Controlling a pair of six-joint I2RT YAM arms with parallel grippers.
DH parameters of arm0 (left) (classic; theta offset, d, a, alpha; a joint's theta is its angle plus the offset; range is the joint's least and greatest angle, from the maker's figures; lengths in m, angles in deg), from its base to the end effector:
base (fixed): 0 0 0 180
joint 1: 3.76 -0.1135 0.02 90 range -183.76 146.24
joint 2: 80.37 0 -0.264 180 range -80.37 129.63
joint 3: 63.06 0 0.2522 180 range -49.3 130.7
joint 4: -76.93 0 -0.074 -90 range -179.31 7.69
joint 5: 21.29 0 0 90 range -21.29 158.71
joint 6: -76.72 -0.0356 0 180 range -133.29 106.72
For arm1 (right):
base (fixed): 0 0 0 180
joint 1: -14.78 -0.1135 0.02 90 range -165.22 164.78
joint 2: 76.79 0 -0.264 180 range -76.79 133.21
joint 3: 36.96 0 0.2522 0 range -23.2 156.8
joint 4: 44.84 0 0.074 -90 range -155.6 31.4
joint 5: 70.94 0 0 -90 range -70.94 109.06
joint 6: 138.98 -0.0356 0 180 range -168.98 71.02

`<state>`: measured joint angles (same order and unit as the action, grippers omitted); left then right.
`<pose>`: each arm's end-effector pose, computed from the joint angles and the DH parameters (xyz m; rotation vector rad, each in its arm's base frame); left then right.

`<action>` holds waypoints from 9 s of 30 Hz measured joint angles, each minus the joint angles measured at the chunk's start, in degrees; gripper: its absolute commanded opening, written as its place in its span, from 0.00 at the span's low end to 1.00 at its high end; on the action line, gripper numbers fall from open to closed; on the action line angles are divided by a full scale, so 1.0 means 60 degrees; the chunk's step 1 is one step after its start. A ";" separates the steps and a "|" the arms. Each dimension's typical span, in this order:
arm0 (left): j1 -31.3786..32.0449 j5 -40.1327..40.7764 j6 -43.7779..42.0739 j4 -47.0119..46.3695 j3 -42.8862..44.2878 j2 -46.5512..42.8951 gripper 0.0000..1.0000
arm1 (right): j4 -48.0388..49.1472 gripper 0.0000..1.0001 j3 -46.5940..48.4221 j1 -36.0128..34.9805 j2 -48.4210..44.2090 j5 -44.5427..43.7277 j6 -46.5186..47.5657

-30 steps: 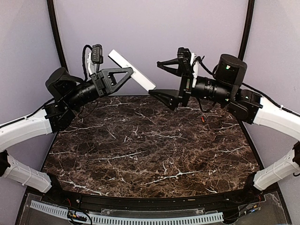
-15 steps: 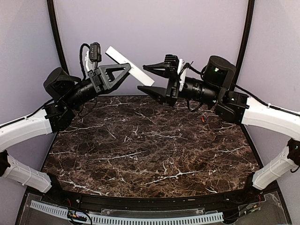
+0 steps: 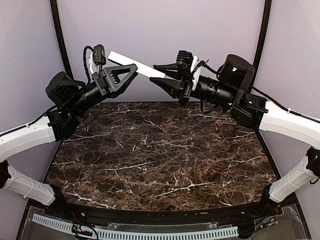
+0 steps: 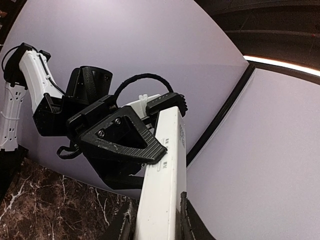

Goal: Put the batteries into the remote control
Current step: Remove the battery cover from the remote control.

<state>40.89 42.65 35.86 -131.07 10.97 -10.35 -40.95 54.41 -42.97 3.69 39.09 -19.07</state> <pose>0.1820 -0.2017 0.4354 0.4313 1.1586 -1.6834 0.1647 0.2838 0.4489 -1.1346 0.7441 0.6397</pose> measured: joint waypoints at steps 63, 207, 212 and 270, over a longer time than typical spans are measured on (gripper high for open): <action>0.0055 0.0321 0.0204 0.0335 -0.0117 -0.0004 0.46 | 0.0401 0.04 0.0171 -0.0415 0.0641 -0.1596 0.1009; 0.0142 -0.0120 0.0277 0.0353 -0.0051 -0.0109 0.05 | -0.0047 0.05 -0.0594 -0.0707 -0.0255 -0.1599 0.1694; 0.0095 -0.0087 0.0240 0.0248 -0.0051 -0.0091 0.61 | 0.0266 0.00 -0.0594 -0.0718 -0.0120 -0.1770 0.1468; 0.0200 -0.0076 0.0729 0.0153 0.0368 0.0565 0.00 | 0.0550 0.38 -0.1461 -0.0885 -0.0896 -0.2350 0.1599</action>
<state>42.09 42.19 40.23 -130.15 13.18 -6.96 -37.65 45.64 -48.28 -1.68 24.99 -9.47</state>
